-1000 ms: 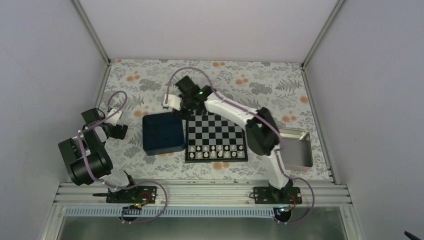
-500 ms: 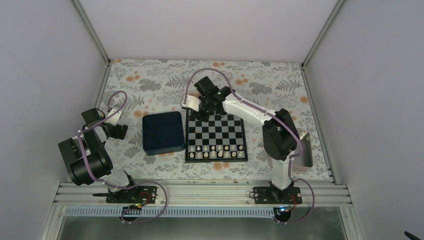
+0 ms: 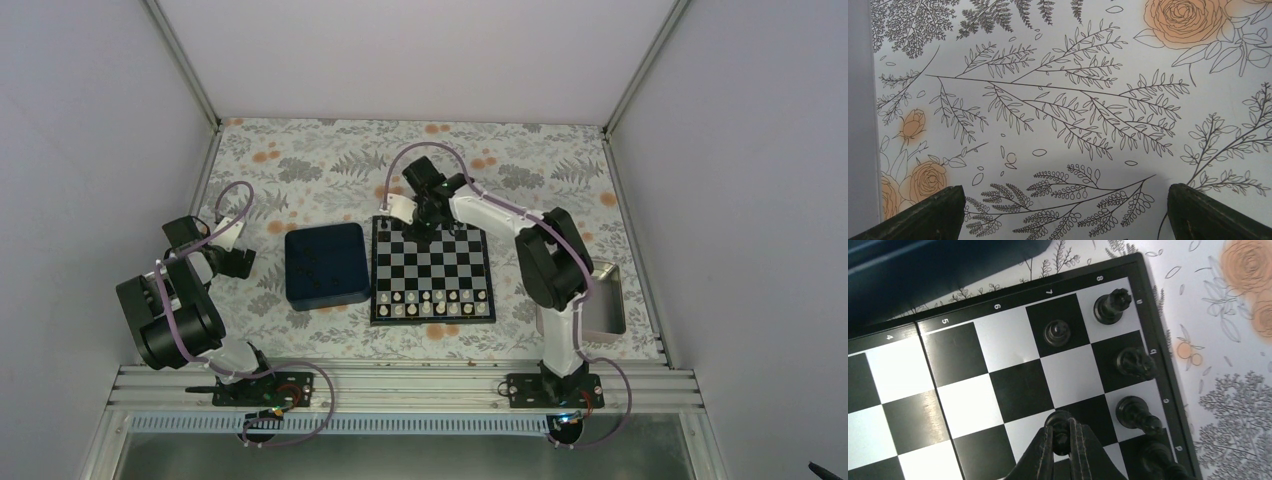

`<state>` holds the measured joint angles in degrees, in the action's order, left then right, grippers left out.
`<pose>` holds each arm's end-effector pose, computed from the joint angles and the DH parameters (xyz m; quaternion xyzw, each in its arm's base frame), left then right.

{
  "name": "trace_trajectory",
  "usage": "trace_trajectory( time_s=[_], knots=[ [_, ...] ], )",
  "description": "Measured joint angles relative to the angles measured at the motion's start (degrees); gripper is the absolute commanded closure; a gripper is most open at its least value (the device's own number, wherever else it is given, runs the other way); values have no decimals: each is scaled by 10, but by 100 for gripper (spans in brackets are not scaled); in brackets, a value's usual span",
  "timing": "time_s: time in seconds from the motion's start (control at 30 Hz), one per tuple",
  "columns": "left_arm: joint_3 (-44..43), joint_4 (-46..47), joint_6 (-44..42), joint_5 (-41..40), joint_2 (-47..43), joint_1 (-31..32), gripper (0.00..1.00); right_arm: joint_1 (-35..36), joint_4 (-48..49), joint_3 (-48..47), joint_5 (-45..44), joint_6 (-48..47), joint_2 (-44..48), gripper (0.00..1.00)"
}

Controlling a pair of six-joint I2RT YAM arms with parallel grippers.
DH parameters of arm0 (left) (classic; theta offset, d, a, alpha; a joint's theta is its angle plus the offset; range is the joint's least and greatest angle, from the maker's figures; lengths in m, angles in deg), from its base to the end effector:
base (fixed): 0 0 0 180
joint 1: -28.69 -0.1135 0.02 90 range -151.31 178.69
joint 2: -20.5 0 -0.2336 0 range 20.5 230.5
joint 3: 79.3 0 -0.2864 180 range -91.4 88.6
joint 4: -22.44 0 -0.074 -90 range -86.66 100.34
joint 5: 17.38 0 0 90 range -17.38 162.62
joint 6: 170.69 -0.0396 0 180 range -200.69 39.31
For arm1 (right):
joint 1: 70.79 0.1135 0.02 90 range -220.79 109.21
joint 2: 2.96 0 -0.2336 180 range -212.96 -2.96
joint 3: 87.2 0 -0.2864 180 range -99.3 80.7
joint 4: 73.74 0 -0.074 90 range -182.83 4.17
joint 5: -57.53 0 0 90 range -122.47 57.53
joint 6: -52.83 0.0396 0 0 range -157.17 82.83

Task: Set up the chess pieces on the board
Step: Place the chess piece on the chessboard.

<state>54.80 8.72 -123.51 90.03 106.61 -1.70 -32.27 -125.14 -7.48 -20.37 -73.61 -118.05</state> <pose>0.2550 0.1358 0.0713 0.1483 0.9293 0.0670 0.3315 0.3402 0.2814 0.1487 -0.6093 0.7590 0.1068 0.2031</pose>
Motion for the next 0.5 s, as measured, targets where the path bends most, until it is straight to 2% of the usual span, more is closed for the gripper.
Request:
trace_trajectory(
  time_s=[0.5],
  knots=[
    [-1, -1, 0, 2, 2, 0, 0, 0, 20, -26, 10, 1, -57, 92]
  ],
)
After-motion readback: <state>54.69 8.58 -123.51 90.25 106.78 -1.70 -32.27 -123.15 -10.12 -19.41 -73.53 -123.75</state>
